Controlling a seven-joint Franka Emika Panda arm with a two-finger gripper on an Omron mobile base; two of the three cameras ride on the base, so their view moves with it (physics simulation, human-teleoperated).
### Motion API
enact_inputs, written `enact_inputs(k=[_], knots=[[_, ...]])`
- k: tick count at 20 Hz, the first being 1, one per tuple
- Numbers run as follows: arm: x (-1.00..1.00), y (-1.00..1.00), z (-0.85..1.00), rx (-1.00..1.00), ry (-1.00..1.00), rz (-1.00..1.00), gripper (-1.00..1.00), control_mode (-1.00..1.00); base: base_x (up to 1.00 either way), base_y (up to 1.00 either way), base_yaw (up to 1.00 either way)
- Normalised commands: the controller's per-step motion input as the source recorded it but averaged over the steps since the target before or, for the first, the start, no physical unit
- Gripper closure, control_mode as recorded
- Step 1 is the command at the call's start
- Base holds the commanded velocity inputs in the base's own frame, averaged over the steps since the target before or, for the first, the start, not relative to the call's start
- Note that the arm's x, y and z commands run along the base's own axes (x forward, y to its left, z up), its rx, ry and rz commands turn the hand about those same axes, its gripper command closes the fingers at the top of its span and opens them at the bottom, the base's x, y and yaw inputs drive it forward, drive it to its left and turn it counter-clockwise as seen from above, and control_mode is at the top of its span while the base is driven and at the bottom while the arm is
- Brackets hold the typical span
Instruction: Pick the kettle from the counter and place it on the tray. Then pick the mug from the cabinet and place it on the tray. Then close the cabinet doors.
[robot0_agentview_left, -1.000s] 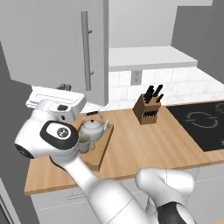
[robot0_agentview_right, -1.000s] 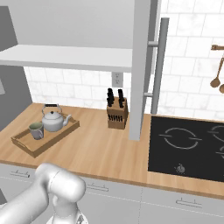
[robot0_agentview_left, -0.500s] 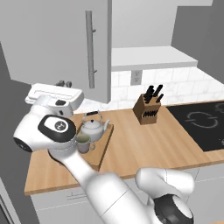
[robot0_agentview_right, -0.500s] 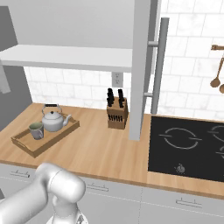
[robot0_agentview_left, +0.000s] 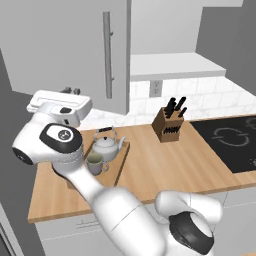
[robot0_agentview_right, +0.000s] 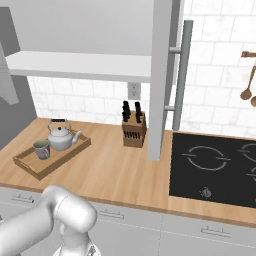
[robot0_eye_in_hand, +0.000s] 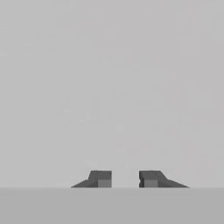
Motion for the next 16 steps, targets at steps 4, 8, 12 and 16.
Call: enact_inputs(k=[4,8,12,16], knots=[[0.35,-0.13,0.05,0.00,0.00,0.00,1.00,-1.00,0.00,0.00,0.00],[0.26,-0.25,0.08,0.00,0.00,0.00,1.00,-1.00,0.00,0.00,0.00],[0.34,-0.22,0.08,0.00,0.00,0.00,1.00,-1.00,0.00,0.00,0.00],[0.42,-0.24,0.04,0.00,0.00,0.00,1.00,-1.00,0.00,0.00,0.00]])
